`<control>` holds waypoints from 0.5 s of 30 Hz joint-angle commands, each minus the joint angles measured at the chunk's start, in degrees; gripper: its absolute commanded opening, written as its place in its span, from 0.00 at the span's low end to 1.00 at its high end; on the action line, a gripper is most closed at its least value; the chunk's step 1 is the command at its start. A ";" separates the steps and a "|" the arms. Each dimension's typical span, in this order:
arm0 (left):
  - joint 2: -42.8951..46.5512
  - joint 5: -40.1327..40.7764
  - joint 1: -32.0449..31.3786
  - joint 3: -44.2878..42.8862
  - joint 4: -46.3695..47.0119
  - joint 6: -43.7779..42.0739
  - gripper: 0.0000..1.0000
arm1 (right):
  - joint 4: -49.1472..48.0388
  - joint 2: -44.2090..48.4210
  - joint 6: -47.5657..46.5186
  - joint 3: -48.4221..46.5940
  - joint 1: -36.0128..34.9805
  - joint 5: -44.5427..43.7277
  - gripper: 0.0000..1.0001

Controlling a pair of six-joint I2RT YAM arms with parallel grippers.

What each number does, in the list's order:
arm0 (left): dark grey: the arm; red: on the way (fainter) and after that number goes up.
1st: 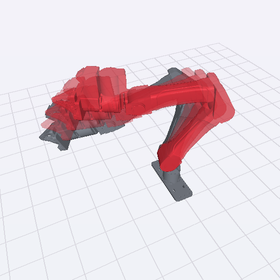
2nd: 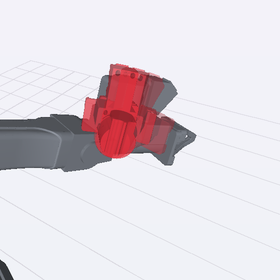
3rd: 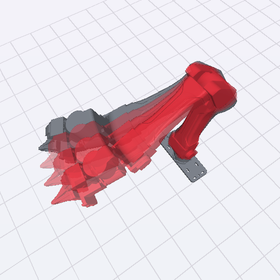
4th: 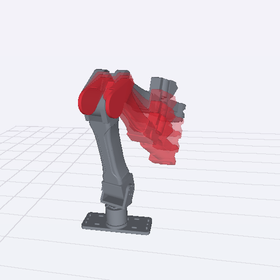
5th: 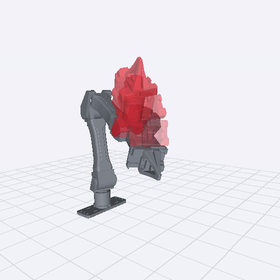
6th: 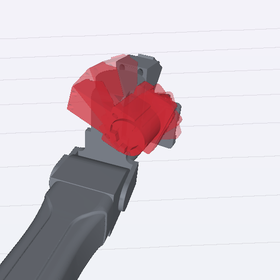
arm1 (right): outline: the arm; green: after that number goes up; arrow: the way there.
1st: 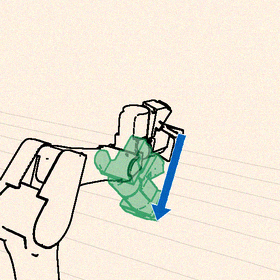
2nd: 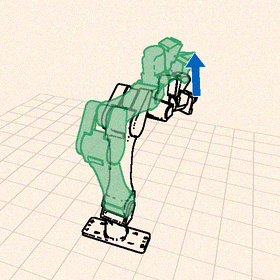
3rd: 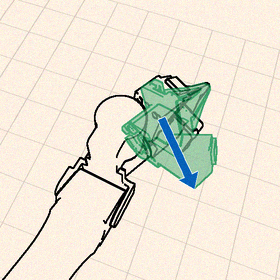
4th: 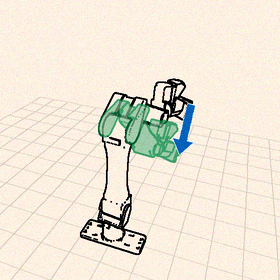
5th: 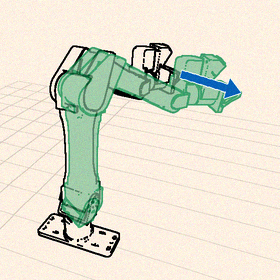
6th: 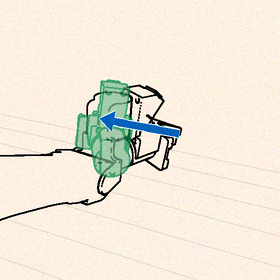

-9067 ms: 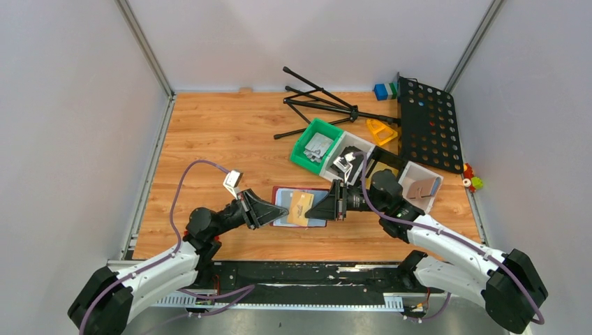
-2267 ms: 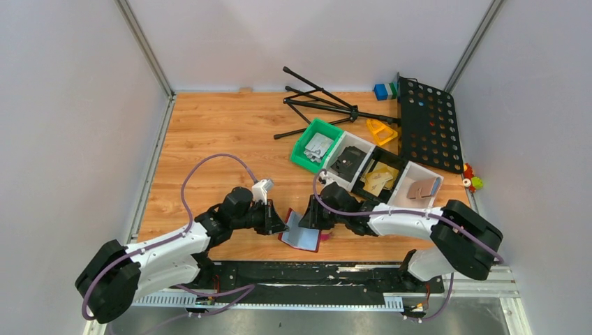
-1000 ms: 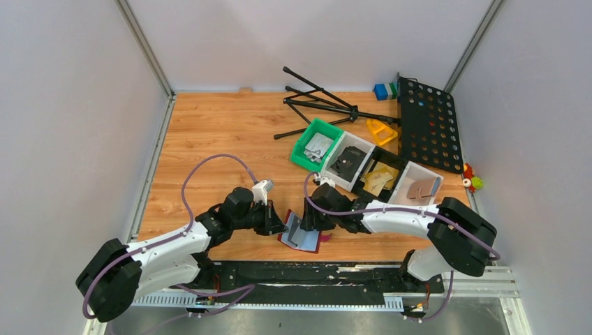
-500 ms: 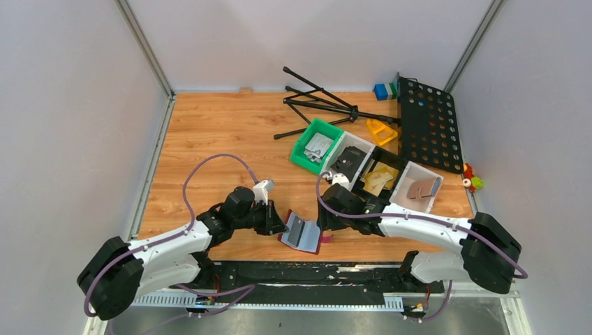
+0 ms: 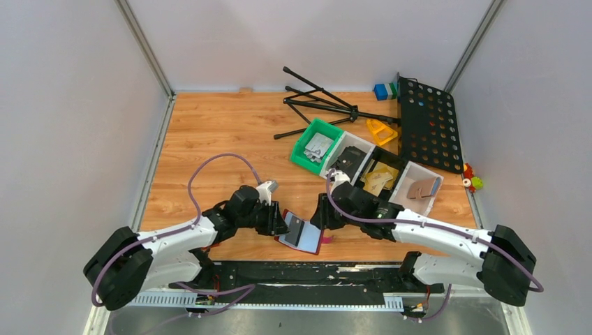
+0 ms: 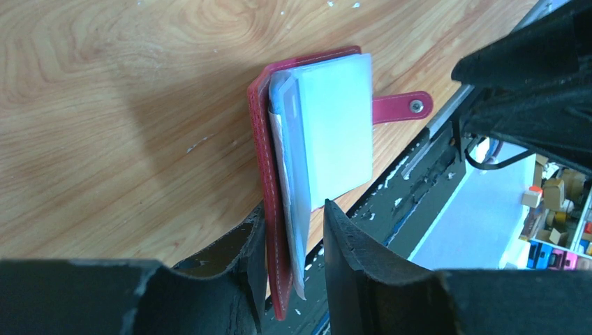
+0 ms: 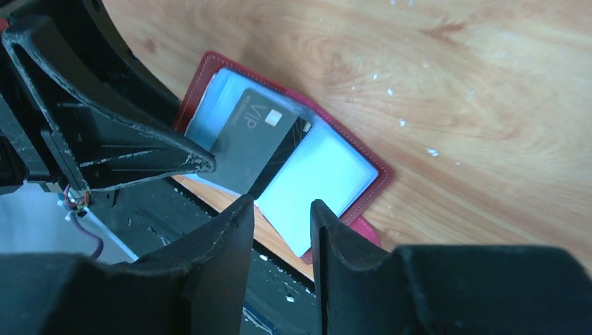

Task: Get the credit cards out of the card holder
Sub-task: Remove the credit card from the card holder.

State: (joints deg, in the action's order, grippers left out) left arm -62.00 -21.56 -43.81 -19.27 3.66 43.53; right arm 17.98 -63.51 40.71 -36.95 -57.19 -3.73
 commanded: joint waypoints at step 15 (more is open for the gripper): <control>-3.31 -1.77 0.07 0.73 11.74 3.55 0.00 | -10.42 -8.70 4.12 5.30 -0.12 7.01 0.12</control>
State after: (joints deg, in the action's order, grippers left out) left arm -68.31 -22.98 -43.79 -19.40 10.20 44.88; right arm 7.09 -76.42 45.47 -30.55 -57.17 4.21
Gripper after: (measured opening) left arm 0.030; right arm 0.119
